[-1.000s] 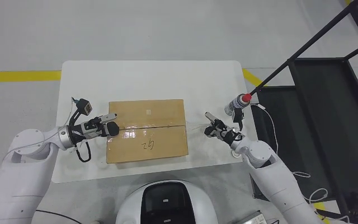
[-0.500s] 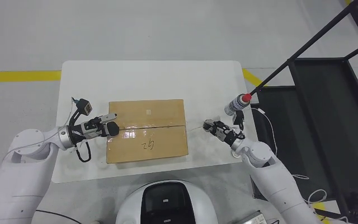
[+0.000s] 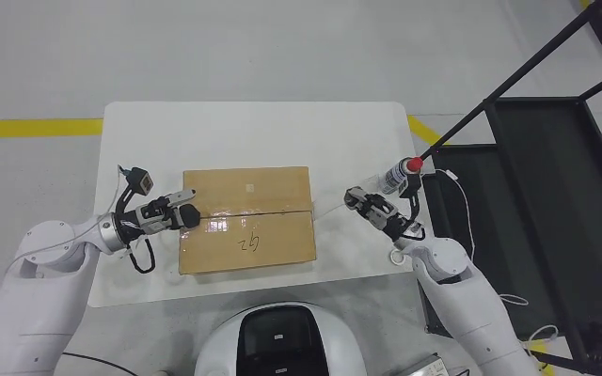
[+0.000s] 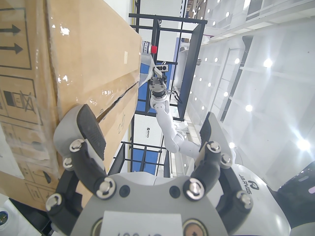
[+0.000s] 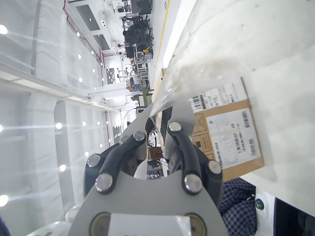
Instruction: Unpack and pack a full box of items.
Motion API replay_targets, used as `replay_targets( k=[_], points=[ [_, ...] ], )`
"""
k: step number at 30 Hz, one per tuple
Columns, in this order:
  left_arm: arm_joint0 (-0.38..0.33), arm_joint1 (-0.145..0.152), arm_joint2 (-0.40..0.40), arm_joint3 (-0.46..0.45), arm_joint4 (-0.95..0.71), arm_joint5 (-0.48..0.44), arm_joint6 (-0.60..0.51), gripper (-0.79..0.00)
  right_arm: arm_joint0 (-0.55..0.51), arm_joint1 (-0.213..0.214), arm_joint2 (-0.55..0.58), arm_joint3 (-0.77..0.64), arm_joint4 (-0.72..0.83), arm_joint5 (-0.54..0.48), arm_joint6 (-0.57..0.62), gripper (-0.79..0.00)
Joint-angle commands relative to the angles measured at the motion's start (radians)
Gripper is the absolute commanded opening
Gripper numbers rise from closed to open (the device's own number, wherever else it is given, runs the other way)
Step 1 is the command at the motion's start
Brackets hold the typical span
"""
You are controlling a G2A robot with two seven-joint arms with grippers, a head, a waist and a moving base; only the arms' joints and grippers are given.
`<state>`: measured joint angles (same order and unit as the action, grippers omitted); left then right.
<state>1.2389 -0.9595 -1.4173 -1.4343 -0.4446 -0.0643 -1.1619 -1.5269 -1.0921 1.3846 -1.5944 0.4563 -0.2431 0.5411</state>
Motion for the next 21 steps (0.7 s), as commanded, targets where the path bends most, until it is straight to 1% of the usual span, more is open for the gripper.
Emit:
replay_targets(
  k=[1,6,10,16,21],
  points=[
    [0.000,0.000,0.000,0.003,0.001,-0.001,0.009,0.000,-0.010,0.001,0.004,-0.044,-0.036,-0.007,-0.002,-0.785],
    [0.005,0.000,-0.007,0.003,-0.007,-0.013,0.040,0.000,-0.017,0.005,-0.003,-0.133,-0.177,0.006,-0.016,-0.785],
    [0.024,0.001,-0.031,0.000,-0.042,-0.049,0.056,0.000,-0.001,0.002,-0.035,-0.174,-0.279,0.012,-0.031,-0.785],
    [0.091,0.006,-0.103,-0.022,-0.101,-0.127,0.088,0.000,0.013,-0.002,-0.070,-0.229,-0.388,0.004,-0.062,-0.785],
    [0.147,0.010,-0.158,-0.042,-0.131,-0.164,0.122,0.000,0.020,-0.003,-0.079,-0.246,-0.451,0.008,-0.076,-0.785]
  ],
)
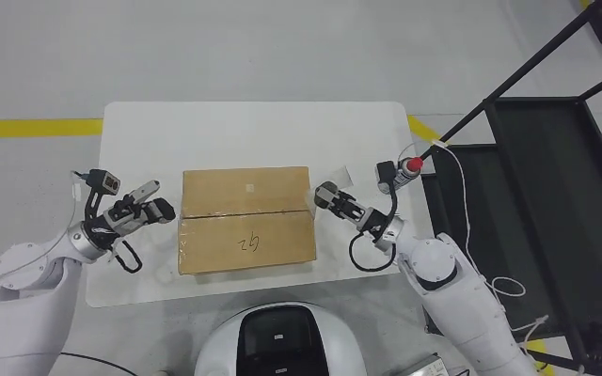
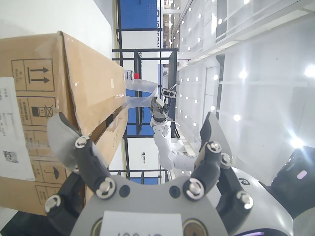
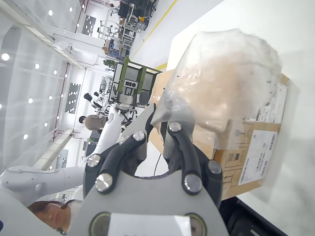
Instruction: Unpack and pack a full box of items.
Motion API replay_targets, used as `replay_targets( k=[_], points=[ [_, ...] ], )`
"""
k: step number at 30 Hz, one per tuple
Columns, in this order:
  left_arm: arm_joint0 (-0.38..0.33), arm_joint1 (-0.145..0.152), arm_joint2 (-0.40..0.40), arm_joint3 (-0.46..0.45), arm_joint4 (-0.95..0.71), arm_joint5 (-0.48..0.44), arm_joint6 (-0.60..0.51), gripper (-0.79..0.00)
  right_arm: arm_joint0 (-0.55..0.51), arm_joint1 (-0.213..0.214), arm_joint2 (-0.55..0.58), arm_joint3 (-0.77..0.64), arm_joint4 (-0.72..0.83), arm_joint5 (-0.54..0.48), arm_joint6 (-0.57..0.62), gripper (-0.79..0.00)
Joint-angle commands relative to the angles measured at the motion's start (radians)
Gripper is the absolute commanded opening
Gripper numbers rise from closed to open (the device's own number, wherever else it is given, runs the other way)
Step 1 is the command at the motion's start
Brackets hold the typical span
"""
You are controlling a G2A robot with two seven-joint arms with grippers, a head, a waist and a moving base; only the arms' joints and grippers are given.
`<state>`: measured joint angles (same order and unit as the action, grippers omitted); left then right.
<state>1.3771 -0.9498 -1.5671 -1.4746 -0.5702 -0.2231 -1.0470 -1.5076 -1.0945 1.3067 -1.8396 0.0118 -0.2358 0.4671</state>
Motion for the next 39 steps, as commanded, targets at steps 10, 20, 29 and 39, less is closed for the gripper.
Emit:
replay_targets(
  k=[10,20,29,39],
  points=[
    [0.090,0.001,-0.050,0.001,0.063,0.040,0.161,0.000,-0.006,0.002,0.017,-0.015,-0.077,-0.002,-0.017,-0.785],
    [-0.002,-0.012,0.079,0.065,0.099,0.163,0.114,0.000,-0.035,0.007,0.051,-0.057,-0.133,-0.012,-0.014,-0.785],
    [-0.117,-0.035,0.208,0.116,0.108,0.155,0.062,0.000,-0.039,0.007,0.057,-0.056,-0.133,-0.015,-0.010,-0.785],
    [-0.188,-0.056,0.300,0.158,0.093,0.142,0.023,0.000,-0.039,0.007,0.057,-0.056,-0.133,-0.015,-0.010,-0.785]
  ],
)
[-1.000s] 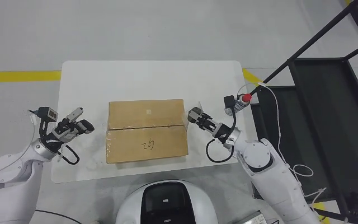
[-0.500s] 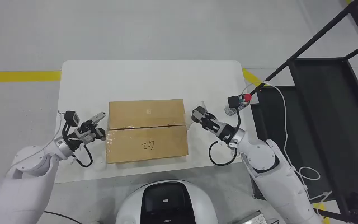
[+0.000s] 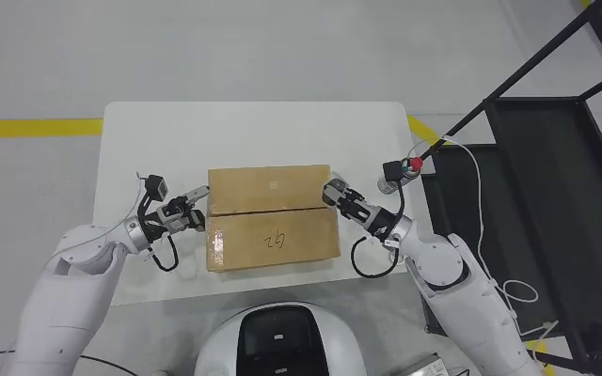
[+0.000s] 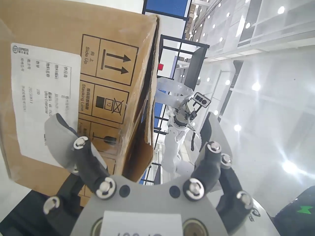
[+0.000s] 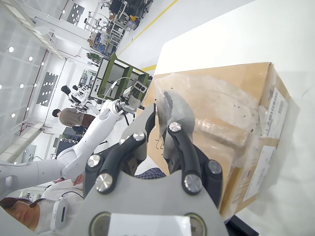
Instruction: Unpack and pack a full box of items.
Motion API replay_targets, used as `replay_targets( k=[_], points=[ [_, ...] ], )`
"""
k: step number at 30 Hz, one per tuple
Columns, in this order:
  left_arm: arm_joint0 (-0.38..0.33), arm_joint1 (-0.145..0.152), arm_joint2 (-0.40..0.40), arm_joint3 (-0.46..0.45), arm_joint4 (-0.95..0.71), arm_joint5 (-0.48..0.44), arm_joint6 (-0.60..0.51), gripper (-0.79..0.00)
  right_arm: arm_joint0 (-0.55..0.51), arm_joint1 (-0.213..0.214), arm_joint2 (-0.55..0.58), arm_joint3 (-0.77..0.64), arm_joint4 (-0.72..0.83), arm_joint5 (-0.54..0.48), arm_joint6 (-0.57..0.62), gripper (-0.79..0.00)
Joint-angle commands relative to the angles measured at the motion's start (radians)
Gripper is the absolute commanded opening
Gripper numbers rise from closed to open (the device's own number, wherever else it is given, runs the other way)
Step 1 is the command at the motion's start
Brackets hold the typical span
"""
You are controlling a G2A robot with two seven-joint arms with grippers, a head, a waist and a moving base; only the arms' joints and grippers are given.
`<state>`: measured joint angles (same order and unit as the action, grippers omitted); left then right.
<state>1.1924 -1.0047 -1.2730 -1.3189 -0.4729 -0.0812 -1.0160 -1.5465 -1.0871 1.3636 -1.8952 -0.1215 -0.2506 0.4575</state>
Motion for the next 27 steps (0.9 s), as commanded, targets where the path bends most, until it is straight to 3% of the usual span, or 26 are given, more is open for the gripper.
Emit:
replay_targets(
  k=[1,9,27],
  points=[
    [-0.010,-0.003,0.013,0.006,-0.004,-0.002,-0.015,0.000,0.000,0.000,0.000,0.000,0.000,0.000,0.000,-0.785],
    [-0.016,-0.004,0.003,0.035,-0.012,-0.035,-0.012,0.000,-0.001,-0.001,-0.007,0.002,-0.008,0.007,-0.007,-0.785],
    [0.068,0.019,-0.107,-0.010,-0.043,-0.069,-0.042,0.000,0.103,-0.037,-0.208,0.127,-0.211,0.082,-0.130,-0.785]
  ],
)
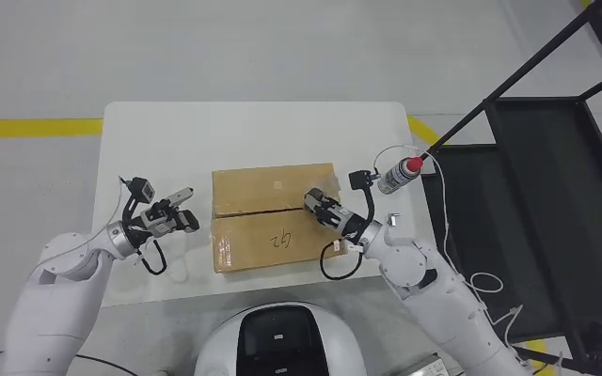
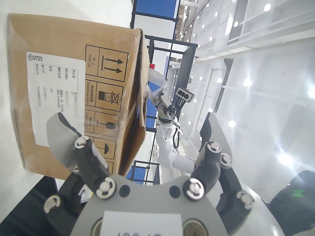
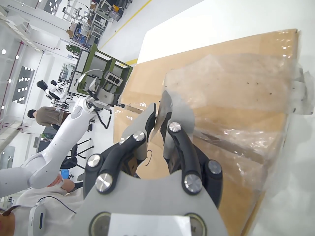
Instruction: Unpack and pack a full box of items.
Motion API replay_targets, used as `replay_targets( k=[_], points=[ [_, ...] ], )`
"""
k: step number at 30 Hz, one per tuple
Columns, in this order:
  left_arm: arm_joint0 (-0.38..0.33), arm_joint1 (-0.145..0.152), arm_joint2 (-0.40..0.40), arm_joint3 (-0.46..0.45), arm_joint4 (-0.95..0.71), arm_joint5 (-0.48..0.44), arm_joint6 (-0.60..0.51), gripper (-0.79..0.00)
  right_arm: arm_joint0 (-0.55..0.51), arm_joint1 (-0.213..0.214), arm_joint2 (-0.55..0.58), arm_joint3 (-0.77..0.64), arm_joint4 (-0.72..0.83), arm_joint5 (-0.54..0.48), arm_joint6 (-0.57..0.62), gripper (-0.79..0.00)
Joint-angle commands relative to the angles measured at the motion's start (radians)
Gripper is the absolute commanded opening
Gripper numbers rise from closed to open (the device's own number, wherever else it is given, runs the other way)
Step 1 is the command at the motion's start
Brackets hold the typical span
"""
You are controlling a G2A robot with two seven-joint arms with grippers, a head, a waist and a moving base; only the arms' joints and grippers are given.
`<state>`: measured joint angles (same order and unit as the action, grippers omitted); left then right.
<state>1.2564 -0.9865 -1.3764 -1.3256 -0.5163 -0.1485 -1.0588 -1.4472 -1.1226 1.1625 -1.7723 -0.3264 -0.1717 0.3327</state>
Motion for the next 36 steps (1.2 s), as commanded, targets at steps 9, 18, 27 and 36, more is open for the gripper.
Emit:
replay_targets(
  k=[9,18,27,36],
  points=[
    [0.036,0.006,-0.033,-0.031,-0.005,-0.004,0.005,0.000,0.032,-0.015,-0.055,0.032,-0.075,0.027,-0.042,-0.785],
    [0.043,0.007,-0.035,-0.041,-0.003,-0.010,0.004,0.000,0.032,-0.024,-0.077,0.034,-0.084,0.027,-0.060,-0.785],
    [0.048,0.008,-0.041,-0.042,-0.004,-0.017,0.000,0.000,0.057,-0.033,-0.094,0.009,-0.051,0.048,-0.007,0.000],
    [0.073,0.012,-0.074,-0.044,-0.017,-0.033,0.003,0.000,0.108,-0.051,-0.143,0.001,0.042,0.098,0.071,0.000]
  ],
)
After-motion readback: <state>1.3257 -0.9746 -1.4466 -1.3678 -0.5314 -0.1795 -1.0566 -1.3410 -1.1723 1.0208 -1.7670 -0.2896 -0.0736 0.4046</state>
